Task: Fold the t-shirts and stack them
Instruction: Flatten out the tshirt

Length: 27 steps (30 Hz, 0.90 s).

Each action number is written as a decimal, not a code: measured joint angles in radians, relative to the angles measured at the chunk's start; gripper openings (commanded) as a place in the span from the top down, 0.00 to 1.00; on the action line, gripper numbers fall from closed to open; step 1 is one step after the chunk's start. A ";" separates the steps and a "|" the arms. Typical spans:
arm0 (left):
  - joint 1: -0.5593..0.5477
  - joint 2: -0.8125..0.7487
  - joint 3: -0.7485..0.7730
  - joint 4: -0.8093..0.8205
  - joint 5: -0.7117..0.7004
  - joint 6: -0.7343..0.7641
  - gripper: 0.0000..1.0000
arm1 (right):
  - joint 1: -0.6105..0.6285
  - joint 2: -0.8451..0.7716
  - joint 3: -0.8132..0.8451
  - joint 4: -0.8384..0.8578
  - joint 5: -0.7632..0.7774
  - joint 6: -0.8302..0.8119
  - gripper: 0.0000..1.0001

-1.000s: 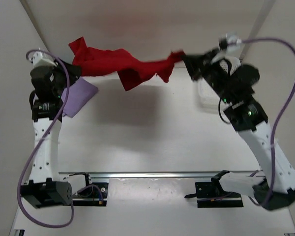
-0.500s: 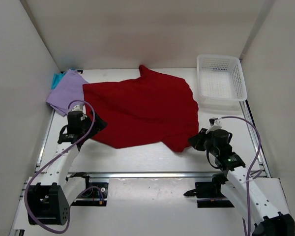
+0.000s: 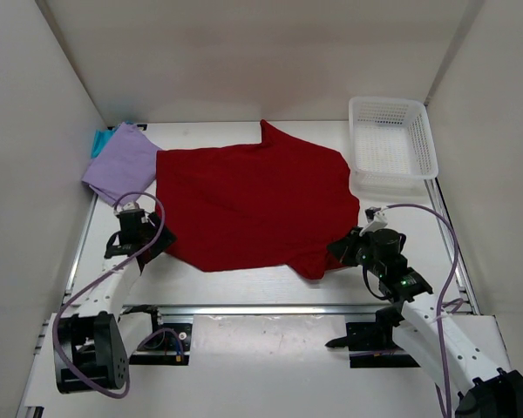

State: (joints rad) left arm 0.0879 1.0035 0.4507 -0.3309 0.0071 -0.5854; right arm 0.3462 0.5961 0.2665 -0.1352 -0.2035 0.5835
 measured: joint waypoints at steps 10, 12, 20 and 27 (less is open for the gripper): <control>-0.025 0.259 0.086 0.070 -0.052 -0.030 1.00 | 0.017 0.026 -0.003 0.047 -0.022 0.000 1.00; -0.078 0.255 0.165 0.005 -0.092 -0.025 1.00 | 0.019 0.025 -0.003 0.055 -0.023 -0.001 1.00; -0.116 0.074 0.425 -0.301 -0.057 0.044 0.94 | 0.061 0.024 -0.004 0.053 0.007 -0.004 1.00; -0.105 0.180 0.451 -0.457 -0.006 0.091 0.72 | 0.087 0.055 -0.004 0.060 0.034 -0.011 1.00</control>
State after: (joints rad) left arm -0.0166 1.1835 0.9012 -0.7883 0.0006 -0.4942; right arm 0.4335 0.6506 0.2623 -0.0750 -0.1696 0.5720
